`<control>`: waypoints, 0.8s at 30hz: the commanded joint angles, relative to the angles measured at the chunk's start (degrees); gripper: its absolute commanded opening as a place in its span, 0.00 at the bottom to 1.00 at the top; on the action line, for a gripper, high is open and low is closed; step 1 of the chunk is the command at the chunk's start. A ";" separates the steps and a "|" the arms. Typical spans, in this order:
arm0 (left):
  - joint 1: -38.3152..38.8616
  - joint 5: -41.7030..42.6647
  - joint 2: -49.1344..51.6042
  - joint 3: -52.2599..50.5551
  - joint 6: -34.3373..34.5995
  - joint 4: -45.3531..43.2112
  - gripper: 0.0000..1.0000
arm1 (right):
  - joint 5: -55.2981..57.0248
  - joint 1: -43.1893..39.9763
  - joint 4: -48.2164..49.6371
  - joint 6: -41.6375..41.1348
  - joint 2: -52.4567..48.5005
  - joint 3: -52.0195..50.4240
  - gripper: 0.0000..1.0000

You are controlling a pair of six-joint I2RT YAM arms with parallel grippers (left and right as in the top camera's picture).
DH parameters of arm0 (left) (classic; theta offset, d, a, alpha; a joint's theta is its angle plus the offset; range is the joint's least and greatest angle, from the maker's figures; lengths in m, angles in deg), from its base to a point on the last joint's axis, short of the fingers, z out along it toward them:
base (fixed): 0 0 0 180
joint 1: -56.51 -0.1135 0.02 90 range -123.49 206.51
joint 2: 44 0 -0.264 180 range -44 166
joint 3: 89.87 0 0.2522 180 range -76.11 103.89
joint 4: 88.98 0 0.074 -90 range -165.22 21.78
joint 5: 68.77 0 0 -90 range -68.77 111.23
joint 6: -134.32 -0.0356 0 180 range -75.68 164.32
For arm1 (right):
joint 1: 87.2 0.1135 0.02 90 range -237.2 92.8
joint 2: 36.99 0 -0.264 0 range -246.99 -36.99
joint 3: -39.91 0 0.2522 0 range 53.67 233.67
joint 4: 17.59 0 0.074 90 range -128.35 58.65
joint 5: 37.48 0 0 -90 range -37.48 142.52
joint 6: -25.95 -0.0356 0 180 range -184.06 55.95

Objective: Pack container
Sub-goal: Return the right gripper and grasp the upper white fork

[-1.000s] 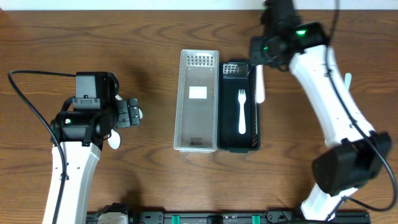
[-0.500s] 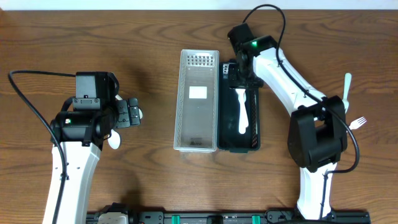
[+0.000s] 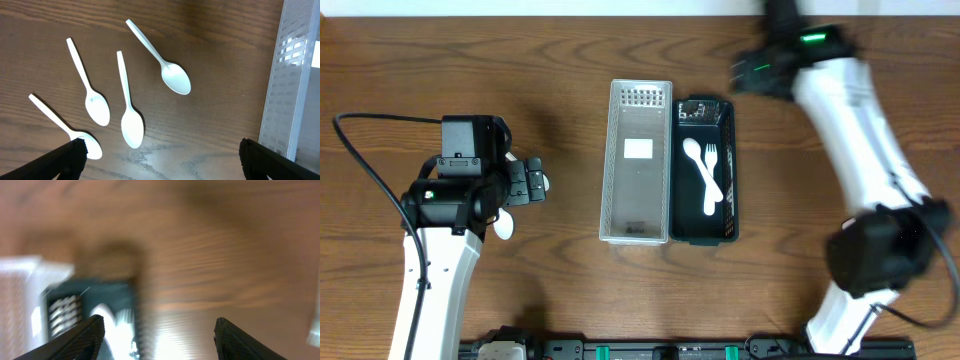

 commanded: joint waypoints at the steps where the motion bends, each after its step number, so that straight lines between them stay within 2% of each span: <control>1: 0.02 -0.44 0.33 0.79 0.31 0.11 0.99 | 2.69 -12.07 -3.15 0.61 1.86 0.48 0.76; 5: 0.02 -0.44 0.33 0.79 0.28 0.11 0.99 | 2.47 -22.56 -4.35 2.36 0.79 -3.48 0.80; 11: 0.02 -0.44 0.33 0.79 0.31 0.09 0.99 | 1.75 -33.03 0.07 4.26 -0.61 -13.55 0.86; 17: 0.02 -0.44 0.33 0.79 0.28 0.07 0.99 | -3.56 -38.25 6.23 8.83 -2.82 -21.55 0.86; 24: 0.02 -0.44 0.33 0.79 0.31 -0.28 0.99 | -3.56 -38.95 10.93 11.85 -5.42 -23.67 0.86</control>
